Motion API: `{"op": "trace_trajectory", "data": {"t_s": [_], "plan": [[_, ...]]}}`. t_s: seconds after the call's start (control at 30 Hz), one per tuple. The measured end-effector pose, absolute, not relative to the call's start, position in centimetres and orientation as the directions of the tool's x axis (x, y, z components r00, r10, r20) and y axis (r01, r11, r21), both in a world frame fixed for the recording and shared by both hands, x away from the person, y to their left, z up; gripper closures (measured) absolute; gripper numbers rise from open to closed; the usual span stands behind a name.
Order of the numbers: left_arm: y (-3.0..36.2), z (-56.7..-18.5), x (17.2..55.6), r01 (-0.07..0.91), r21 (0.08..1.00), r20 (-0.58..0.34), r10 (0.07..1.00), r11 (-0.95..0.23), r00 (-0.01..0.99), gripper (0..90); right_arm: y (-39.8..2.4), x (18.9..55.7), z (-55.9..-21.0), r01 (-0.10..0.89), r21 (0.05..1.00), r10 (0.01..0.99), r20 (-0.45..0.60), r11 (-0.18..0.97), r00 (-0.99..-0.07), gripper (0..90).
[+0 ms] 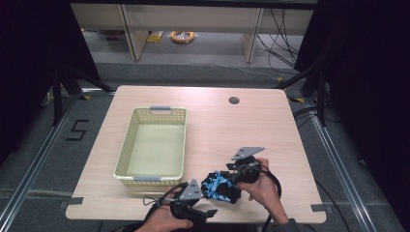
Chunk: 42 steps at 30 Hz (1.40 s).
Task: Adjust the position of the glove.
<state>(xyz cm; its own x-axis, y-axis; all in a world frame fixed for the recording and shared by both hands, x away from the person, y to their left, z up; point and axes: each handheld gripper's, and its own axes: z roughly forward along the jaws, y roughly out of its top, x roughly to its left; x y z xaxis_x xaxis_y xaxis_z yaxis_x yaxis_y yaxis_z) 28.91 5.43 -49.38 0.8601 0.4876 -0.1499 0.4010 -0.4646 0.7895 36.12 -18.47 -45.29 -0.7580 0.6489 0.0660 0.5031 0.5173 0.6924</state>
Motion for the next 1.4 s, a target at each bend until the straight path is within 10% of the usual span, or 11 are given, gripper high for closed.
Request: {"op": "trace_trajectory", "data": {"t_s": [0.83,1.1,1.4], "plan": [[4.6,-51.6,31.7,0.409,0.733,-0.094,0.515,-0.544,0.852,46.1,-21.6,31.4,-49.0,0.598,0.595,0.689,0.099,0.537,-0.718,60.5],[4.6,-51.6,31.4,0.375,0.740,-0.052,0.508,-0.559,0.860,72.8,-21.8,31.6,-48.4,0.528,0.638,0.653,0.051,0.561,-0.756,87.8],[4.5,-50.3,30.6,0.330,0.757,-0.021,0.483,-0.564,0.875,77.2,-22.2,31.7,-47.0,0.511,0.667,0.648,0.056,0.542,-0.760,88.1]]}}
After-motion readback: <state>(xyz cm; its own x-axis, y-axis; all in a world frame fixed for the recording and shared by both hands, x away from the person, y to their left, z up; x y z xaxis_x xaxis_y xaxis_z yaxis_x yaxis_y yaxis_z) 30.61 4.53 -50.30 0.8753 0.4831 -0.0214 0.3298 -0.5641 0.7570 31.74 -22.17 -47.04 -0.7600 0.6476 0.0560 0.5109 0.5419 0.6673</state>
